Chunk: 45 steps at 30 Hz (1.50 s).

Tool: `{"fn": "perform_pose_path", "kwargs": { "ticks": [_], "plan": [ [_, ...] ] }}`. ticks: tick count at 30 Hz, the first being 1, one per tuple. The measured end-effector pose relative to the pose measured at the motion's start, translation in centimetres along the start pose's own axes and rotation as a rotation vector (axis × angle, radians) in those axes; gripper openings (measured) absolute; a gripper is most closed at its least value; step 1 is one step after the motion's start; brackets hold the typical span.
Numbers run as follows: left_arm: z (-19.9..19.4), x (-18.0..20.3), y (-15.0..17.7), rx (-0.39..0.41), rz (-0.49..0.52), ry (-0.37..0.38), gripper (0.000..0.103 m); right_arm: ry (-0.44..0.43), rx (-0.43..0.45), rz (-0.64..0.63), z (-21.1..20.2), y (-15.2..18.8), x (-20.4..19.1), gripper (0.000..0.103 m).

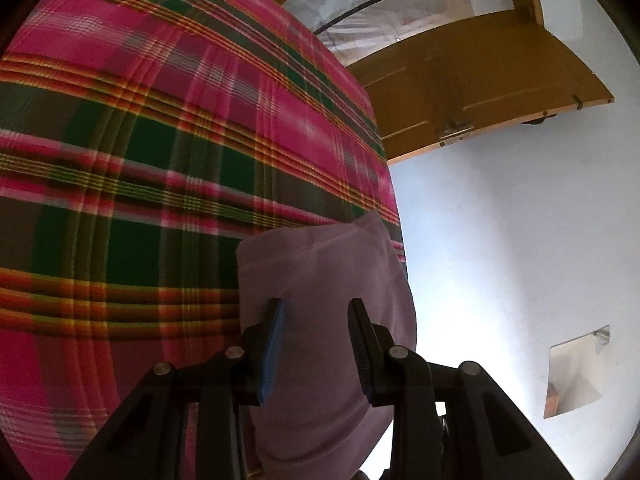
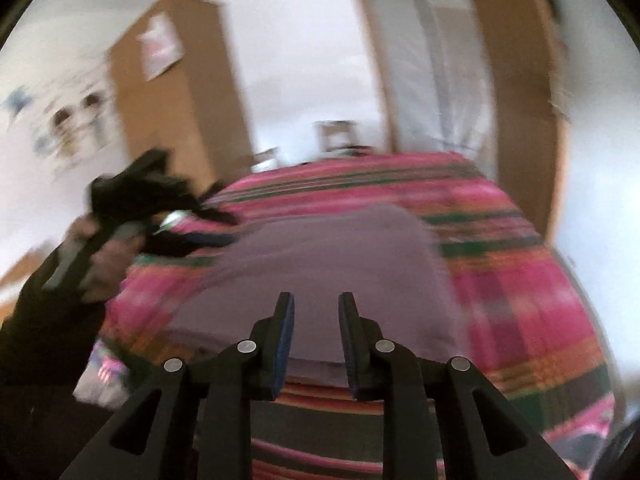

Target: Fold clothes

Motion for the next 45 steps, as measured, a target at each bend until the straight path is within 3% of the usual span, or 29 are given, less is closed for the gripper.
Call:
{"fn": "perform_pose_path", "kwargs": {
  "ticks": [4,11,17,23,34,35,37,45],
  "plan": [
    [-1.1,-1.3,0.1,0.019,-0.038,-0.001,0.034,-0.102,-0.061,-0.096,2.1,0.0,-3.5,0.024],
    [-1.1,-2.6,0.1,0.011,-0.091,0.017,0.034,-0.252,-0.122,-0.056,3.7,1.3,-6.2,0.024],
    [-1.0,-2.6,0.4,0.001,-0.086,0.024,0.034,-0.317,-0.164,0.035,5.1,2.0,-6.3,0.024],
    [-0.3,-2.3,-0.3,-0.014,-0.075,0.022,0.034,-0.369,-0.111,0.159,5.1,0.6,-5.4,0.024],
    [0.3,-2.4,-0.8,-0.041,-0.086,0.034,0.034,-0.378,-0.141,0.23,6.5,0.0,-6.1,0.026],
    [0.5,-2.5,-0.8,-0.043,-0.087,0.036,0.034,-0.379,-0.144,0.236,6.7,0.0,-6.2,0.024],
    [0.7,-2.4,-0.8,-0.046,-0.089,0.039,0.034,-0.379,-0.15,0.248,6.9,-0.1,-6.3,0.006],
    [1.2,-2.3,-1.1,-0.036,-0.098,0.065,0.028,-0.377,-0.157,0.24,6.0,-0.1,-7.2,0.003]
  ]
}}
Point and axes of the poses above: each gripper's, at about its wrist camera, not at the fingertips, and z roughly the way its jaws point, x to its right, y to its underside, the point moved 7 cm from there along z, roughly the way its jaws point, and after that the axes turned 11 degrees about -z, right-handed, at the moved point
